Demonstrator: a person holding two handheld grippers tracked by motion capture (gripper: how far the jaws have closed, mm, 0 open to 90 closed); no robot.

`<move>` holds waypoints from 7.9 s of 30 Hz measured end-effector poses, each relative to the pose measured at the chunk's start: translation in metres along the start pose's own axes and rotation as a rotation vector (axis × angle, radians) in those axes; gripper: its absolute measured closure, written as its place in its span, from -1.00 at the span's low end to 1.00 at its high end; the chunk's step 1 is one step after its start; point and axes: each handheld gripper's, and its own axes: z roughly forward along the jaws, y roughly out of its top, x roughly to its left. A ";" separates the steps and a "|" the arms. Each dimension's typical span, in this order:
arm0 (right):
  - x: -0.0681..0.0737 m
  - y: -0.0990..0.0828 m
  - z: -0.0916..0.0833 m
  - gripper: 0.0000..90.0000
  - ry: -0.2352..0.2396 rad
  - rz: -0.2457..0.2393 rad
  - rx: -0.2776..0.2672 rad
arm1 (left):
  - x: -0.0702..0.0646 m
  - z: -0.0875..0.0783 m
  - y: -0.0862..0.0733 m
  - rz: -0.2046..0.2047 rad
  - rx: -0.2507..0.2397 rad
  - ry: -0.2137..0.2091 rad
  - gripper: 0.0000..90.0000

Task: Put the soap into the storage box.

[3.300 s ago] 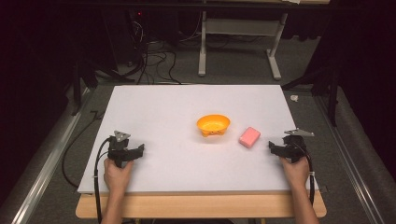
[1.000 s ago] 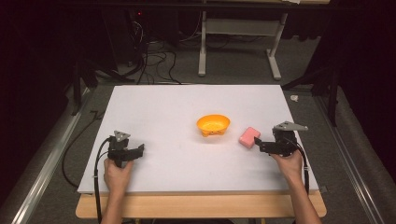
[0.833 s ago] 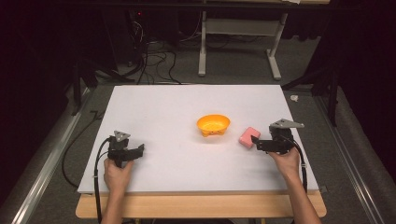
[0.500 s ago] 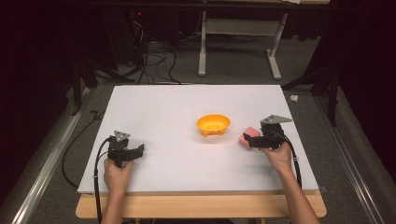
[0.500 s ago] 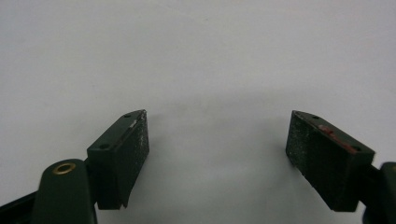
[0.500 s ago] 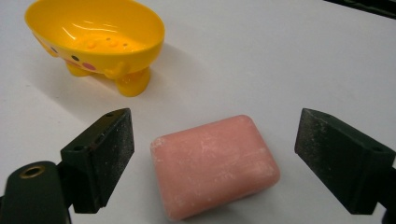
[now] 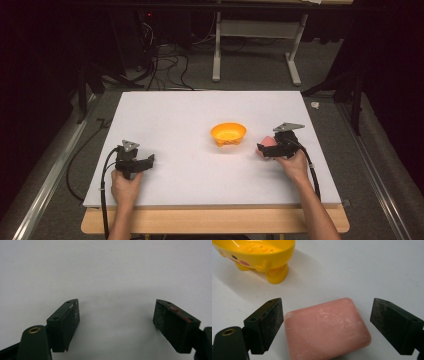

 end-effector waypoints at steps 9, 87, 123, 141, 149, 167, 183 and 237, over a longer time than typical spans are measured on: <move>0.000 -0.007 0.009 -0.74 0.015 -0.017 0.030 | 0.000 0.000 0.000 0.000 0.000 0.001 -0.52; 0.024 -0.007 -0.011 -0.70 0.028 0.105 0.062 | 0.000 0.000 0.000 -0.001 0.000 -0.001 -0.52; 0.060 0.012 -0.034 -0.70 0.159 0.098 0.000 | 0.000 0.000 0.000 -0.001 -0.001 0.001 -0.52; 0.075 0.031 -0.033 -0.70 0.207 0.080 -0.007 | 0.000 0.000 0.000 -0.001 -0.001 -0.002 -0.52; 0.081 0.040 -0.031 -0.69 0.224 0.074 0.002 | 0.000 0.000 0.000 -0.001 0.001 -0.002 -0.52; 0.077 0.060 -0.027 -0.70 0.243 0.104 -0.002 | 0.000 0.000 0.000 -0.001 0.001 -0.002 -0.52; 0.075 0.081 -0.011 -0.70 0.244 0.127 0.032 | 0.000 0.000 0.000 -0.001 0.001 -0.002 -0.52; 0.075 0.105 0.061 -0.70 0.156 0.233 0.234 | 0.000 0.000 0.000 -0.001 -0.001 -0.002 -0.52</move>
